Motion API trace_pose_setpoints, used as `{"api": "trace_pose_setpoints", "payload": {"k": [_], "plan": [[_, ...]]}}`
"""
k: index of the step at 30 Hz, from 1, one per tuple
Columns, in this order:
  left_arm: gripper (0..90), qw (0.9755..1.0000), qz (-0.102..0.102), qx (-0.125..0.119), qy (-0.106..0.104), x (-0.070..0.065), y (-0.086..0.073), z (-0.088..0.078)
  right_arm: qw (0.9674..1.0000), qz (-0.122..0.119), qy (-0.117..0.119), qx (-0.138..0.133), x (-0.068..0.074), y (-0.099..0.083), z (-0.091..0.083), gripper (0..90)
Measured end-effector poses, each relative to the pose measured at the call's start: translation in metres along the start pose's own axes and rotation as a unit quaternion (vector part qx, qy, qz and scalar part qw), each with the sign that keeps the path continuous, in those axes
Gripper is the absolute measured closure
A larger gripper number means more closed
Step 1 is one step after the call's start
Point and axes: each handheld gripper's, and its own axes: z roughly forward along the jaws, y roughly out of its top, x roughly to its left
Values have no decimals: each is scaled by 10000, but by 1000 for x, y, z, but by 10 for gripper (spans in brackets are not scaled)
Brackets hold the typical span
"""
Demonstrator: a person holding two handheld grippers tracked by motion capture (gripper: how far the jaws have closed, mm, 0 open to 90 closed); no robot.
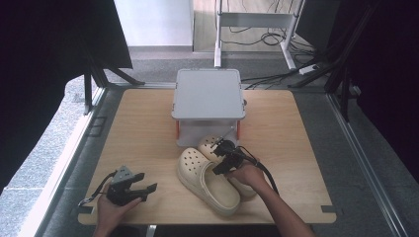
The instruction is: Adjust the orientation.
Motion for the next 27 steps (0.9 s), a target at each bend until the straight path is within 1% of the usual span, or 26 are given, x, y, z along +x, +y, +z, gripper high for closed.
{"api": "trace_pose_setpoints", "payload": {"k": [5,7,8,16,18,19,23,27], "plan": [[332,10000,0,0,0,0,0,0,9999,-83,-61,7,0,0,0,647],[332,10000,3,8,8,0,0,0,10000,-48,-56,-15,0,-1,-1,654],[332,10000,-1,1,1,0,0,0,9999,-33,-87,-73,1,-2,-1,659],[332,10000,6,-1,13,0,0,0,9997,-10,-95,-220,0,-9,-5,669],[332,10000,2,0,8,0,0,0,9995,14,-101,-284,-1,-12,-11,670],[332,10000,0,1,8,0,0,0,9995,14,-101,-284,-1,-12,-11,670],[332,10000,-4,-3,11,0,0,0,9991,-3,-110,-420,-1,-19,-24,671],[332,10000,-7,-1,7,0,0,0,9989,-62,-42,-470,1,-24,-36,670]]}}
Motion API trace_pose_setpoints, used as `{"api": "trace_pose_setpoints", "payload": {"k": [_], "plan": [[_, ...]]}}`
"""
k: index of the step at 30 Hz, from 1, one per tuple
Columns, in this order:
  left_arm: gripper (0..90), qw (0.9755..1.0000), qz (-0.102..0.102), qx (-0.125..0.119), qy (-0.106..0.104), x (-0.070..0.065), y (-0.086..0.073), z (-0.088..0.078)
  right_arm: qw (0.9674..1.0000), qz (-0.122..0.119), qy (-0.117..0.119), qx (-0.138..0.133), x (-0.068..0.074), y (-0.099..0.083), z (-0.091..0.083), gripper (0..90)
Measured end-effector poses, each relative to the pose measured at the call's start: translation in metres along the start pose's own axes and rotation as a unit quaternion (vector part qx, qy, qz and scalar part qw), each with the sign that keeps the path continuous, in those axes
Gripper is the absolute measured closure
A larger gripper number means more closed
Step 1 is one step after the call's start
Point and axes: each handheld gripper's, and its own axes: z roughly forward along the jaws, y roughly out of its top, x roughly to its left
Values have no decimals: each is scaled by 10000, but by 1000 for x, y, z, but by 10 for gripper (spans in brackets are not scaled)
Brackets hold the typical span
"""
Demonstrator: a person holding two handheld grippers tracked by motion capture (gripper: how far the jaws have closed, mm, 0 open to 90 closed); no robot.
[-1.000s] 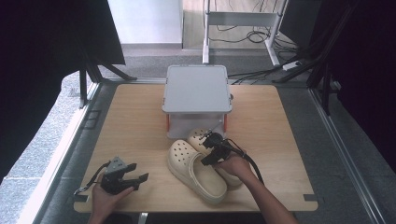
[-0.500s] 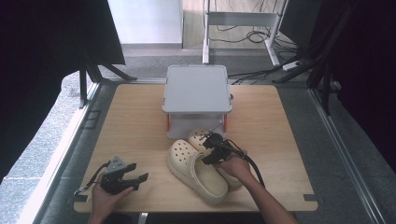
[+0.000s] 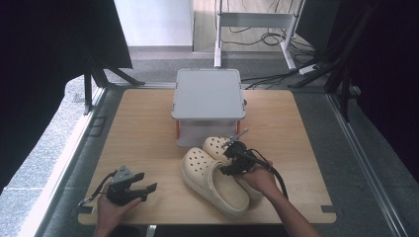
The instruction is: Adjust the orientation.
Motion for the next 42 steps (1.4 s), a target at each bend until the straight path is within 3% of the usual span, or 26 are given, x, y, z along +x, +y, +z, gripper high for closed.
{"api": "trace_pose_setpoints", "payload": {"k": [19,30,42], "plan": [[332,10000,-20,-4,-14,0,0,0,9987,-356,230,-280,21,8,-55,671],[332,10000,-20,2,-19,0,0,0,9971,-453,377,-491,26,17,-76,671],[330,10000,-30,12,-20,0,1,0,9953,-583,329,-692,29,36,-102,672]]}}
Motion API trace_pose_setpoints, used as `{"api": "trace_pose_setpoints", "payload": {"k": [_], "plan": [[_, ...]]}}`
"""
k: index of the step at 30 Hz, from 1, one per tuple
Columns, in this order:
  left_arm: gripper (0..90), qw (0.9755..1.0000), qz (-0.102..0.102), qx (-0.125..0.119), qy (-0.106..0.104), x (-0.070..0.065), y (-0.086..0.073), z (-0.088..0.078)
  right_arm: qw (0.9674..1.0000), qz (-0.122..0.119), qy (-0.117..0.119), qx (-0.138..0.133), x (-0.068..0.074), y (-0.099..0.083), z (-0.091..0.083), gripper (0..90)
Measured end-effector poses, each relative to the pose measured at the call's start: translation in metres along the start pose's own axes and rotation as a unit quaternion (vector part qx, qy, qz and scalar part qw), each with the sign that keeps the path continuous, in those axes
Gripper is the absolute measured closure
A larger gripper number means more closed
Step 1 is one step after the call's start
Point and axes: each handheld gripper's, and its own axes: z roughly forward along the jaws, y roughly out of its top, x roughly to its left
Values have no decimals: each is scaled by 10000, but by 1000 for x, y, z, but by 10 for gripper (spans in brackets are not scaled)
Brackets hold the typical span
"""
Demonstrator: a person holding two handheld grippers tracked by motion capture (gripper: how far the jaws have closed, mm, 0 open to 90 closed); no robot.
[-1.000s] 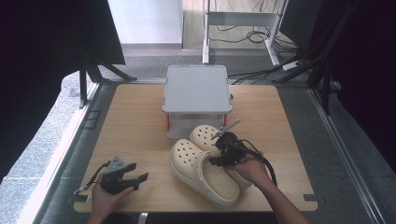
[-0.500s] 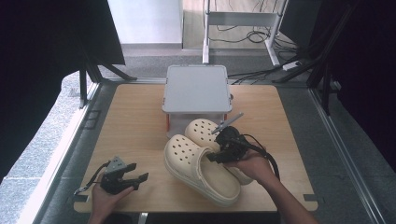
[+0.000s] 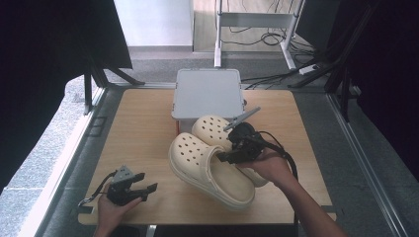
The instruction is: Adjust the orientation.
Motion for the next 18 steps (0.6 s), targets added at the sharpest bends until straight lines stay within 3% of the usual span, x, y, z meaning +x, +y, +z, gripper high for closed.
{"api": "trace_pose_setpoints", "payload": {"k": [18], "plan": [[331,10000,8,-10,-13,0,0,-1,9999,44,-55,-98,-8,28,-8,672]]}}
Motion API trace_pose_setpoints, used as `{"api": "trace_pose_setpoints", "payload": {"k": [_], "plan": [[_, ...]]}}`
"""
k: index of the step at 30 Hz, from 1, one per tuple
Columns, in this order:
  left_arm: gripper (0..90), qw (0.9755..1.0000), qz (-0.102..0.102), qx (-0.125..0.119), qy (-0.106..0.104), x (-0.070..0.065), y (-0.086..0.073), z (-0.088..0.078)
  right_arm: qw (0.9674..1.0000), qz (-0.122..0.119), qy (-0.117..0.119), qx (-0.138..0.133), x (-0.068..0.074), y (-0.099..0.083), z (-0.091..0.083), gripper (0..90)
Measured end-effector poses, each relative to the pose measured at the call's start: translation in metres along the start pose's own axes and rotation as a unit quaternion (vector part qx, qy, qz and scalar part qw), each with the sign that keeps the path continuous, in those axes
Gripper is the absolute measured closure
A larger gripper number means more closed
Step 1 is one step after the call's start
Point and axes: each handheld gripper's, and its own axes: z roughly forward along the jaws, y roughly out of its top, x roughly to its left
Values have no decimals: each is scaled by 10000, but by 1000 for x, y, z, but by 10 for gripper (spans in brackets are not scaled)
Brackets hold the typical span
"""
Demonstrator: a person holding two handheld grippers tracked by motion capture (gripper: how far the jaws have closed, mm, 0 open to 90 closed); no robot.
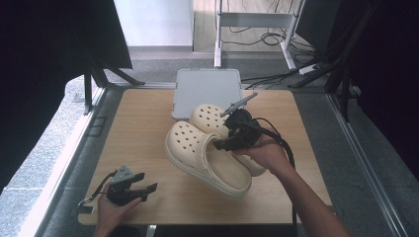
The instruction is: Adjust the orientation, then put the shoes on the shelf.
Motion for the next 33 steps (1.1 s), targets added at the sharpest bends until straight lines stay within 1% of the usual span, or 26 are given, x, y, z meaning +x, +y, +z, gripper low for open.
{"api": "trace_pose_setpoints", "payload": {"k": [4,12,21,24,29,33], "plan": [[331,10000,-9,-26,-4,0,0,0,10000,18,-24,-18,-2,7,-2,673],[331,10000,5,-18,-9,0,0,0,9998,140,-168,-23,-16,22,-8,673],[331,10000,8,-22,-13,1,0,0,9993,253,-251,-91,-28,36,-14,672],[331,10000,-1,-26,-8,1,0,-1,9989,347,-282,-122,-34,43,-16,672],[331,10000,-11,-40,-62,1,0,-1,9979,490,-409,-101,-43,53,-14,672],[331,10000,-2,-47,-27,1,0,-2,9969,578,-532,-73,-50,61,-10,672]]}}
